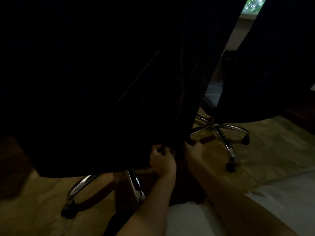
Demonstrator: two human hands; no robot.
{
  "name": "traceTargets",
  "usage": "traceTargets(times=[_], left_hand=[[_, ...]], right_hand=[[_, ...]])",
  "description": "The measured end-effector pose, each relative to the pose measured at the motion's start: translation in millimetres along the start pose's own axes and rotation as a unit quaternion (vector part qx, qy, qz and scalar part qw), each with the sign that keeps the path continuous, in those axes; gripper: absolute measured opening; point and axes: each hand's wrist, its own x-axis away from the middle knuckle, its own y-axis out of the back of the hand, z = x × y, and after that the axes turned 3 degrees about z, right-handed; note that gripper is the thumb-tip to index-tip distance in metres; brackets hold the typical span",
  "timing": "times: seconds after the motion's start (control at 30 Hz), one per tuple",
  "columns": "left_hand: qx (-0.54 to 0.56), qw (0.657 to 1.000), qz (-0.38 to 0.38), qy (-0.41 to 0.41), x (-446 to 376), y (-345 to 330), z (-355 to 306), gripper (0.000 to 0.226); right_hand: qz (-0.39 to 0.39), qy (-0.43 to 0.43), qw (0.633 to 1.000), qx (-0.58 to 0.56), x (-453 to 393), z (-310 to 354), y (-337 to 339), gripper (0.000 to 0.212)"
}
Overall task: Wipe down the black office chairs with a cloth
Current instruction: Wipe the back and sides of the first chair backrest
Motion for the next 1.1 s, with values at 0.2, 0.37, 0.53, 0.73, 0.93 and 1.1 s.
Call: traceTargets(times=[0.2,0.37,0.53,0.73,0.93,1.1], left_hand=[[-0.001,0.995,-0.064,-0.073,-9,68,4,0.021],[0.08,0.983,-0.133,-0.098,-17,135,-11,0.014],[0.035,0.987,-0.108,-0.115,-23,135,-8,0.015],[-0.051,0.995,-0.03,-0.081,0,51,11,0.016],[0.044,0.993,0.078,0.08,11,-21,6,0.018],[0.064,0.995,0.048,0.057,0,-18,3,0.014]], right_hand=[[0.068,-0.012,0.998,0.008,36,-8,-45,0.038],[0.155,-0.04,0.987,0.018,69,-21,-101,0.02],[0.144,-0.055,0.988,-0.024,72,-17,-101,0.011],[0.009,-0.064,0.993,-0.094,31,13,-37,0.015],[-0.04,-0.078,0.984,-0.157,-2,22,17,0.02],[-0.028,-0.073,0.982,-0.174,0,25,5,0.031]])
